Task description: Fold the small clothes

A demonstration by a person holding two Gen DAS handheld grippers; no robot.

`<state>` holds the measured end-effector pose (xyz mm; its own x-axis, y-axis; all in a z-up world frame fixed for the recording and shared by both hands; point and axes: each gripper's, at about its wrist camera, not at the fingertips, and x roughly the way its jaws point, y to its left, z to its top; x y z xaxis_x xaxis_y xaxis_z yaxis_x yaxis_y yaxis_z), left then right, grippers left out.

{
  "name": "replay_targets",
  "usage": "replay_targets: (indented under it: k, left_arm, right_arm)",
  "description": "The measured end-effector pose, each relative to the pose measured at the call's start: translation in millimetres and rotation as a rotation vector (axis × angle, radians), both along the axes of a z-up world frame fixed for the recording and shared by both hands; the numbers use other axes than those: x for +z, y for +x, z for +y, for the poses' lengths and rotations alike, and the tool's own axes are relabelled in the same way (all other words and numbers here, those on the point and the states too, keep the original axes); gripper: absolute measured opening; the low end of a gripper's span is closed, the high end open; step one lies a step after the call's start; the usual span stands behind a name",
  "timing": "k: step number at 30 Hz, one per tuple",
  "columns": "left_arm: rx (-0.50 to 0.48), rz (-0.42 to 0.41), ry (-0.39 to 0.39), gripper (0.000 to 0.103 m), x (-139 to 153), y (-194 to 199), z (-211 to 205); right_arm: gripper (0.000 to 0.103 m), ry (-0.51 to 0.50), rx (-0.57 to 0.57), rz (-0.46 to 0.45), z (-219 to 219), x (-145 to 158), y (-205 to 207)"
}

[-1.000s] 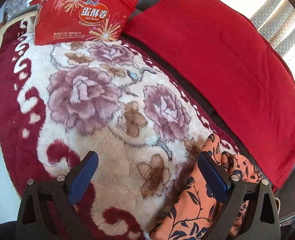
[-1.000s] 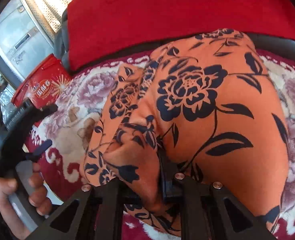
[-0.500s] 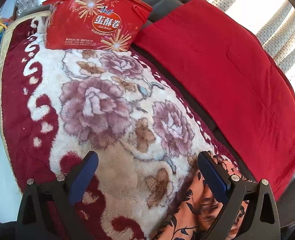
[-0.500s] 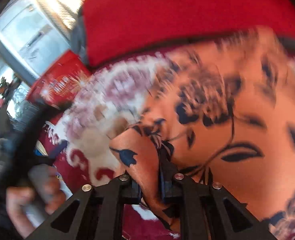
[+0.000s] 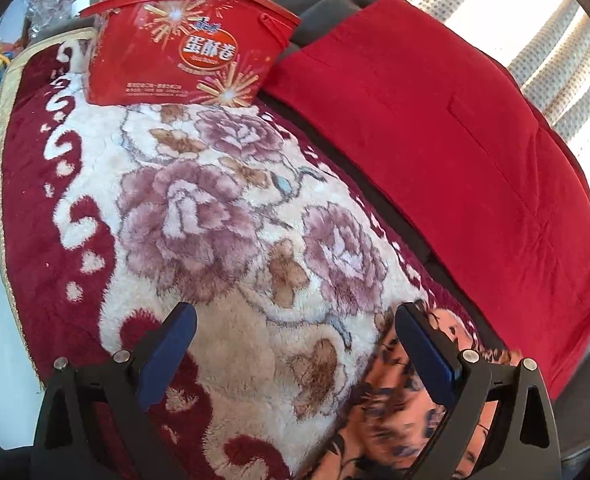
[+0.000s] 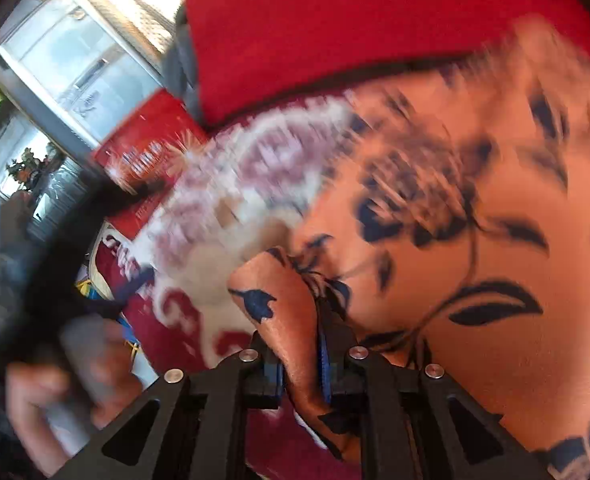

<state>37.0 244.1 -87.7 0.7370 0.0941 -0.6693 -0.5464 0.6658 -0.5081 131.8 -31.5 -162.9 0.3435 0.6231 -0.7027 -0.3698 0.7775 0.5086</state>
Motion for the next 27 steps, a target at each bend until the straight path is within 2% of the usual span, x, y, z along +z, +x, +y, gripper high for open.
replay_targets:
  k: [2, 5, 8, 13, 20, 23, 26, 27]
  left_arm:
    - [-0.047, -0.007, -0.021, 0.099, -1.6, 3.3, -1.7]
    - [-0.131, 0.006, -0.037, 0.099, -4.9, 12.7, -12.6]
    - [-0.159, 0.007, -0.019, 0.099, -3.6, 16.4, -25.6]
    - [-0.151, 0.005, -0.013, 0.099, -1.5, 16.6, -29.2]
    - [-0.145, 0.008, -0.020, 0.099, -3.5, 17.2, -26.5]
    - [-0.148, 0.008, -0.020, 0.099, -3.7, 17.4, -28.0]
    - [-0.150, 0.001, -0.013, 0.099, -2.5, 16.9, -29.3]
    - [-0.150, 0.000, -0.013, 0.099, -2.2, 17.0, -29.3]
  right_arm:
    - [0.014, 0.046, -0.012, 0.007, -5.3, -1.2, -0.6]
    - [0.014, 0.015, 0.010, 0.003, 2.3, 3.2, 1.7]
    - [0.014, 0.029, 0.003, 0.006, 0.9, -0.9, 1.6]
    - [0.015, 0.045, -0.002, 0.007, -15.8, 5.0, -4.3]
    - [0.017, 0.128, -0.035, 0.029, -33.0, 2.0, -7.9]
    - [0.021, 0.134, -0.056, 0.043, -35.9, 6.3, -11.4]
    - [0.037, 0.114, -0.043, 0.020, -33.0, 13.0, -20.6]
    - [0.057, 0.112, -0.018, 0.002, -29.8, 15.1, -24.9]
